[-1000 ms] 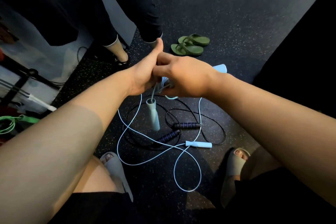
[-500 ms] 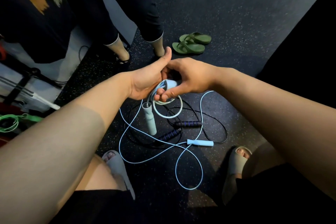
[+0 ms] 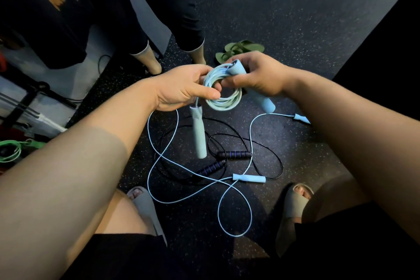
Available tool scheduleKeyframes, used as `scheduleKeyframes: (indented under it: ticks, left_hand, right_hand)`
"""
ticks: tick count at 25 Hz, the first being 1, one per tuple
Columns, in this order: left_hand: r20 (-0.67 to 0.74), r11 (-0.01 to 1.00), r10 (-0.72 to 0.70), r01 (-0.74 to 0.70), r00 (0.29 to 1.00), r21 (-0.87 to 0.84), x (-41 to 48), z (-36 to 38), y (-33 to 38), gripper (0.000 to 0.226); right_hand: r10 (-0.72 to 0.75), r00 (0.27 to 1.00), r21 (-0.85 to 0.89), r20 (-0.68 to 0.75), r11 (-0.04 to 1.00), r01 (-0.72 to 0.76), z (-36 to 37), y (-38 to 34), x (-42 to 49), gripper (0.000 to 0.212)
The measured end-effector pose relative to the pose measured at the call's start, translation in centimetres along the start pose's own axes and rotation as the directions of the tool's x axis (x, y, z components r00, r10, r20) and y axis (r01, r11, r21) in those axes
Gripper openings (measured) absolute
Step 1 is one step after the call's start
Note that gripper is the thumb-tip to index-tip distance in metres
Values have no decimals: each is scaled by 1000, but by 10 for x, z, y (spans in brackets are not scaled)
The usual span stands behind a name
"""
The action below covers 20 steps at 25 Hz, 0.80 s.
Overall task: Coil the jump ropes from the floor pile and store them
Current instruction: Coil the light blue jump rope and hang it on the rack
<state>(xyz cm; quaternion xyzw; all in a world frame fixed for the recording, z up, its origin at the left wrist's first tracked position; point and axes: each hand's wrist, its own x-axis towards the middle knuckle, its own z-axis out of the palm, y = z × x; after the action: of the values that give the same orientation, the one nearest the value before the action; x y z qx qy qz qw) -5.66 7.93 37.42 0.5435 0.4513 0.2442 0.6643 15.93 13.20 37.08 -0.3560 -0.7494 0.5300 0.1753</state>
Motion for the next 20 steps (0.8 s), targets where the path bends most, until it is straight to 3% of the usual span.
scheduleKeyframes:
  ticks: [2,4,8,10,12,14,17,20]
  left_hand:
    - [-121,999,29,-24,992,42,3,2,-1,31]
    - [-260,994,36,-8,965,108,6,7,-5,25]
    - [-373,950,109,15,921,313,8,12,-10,25]
    - [-404,896,179,21,897,444,7,9,-8,27]
    - [-405,752,251,87,879,653,5,2,-6,27]
    - [-402,652,283,133,871,746,2,-2,-4,27]
    - [-445,672,294,148,846,725,2,-2,-6,29]
    - [-429,657,281,154,858,738,3,3,-8,30]
  right_hand:
    - [41,998,159,-51,987,-32,3,6,1,36]
    - [91,994,355,-63,933,-63,13,9,2,29]
    - [123,991,565,45,816,-127,23,7,1,22]
    - [130,991,525,45,841,-134,19,6,1,28]
    - [120,989,459,83,877,-144,15,5,-1,33]
    - [127,985,371,119,914,-163,13,7,-1,32]
    - [154,984,187,88,968,-168,19,13,-1,12]
    - [136,987,231,83,961,-152,36,15,-3,15]
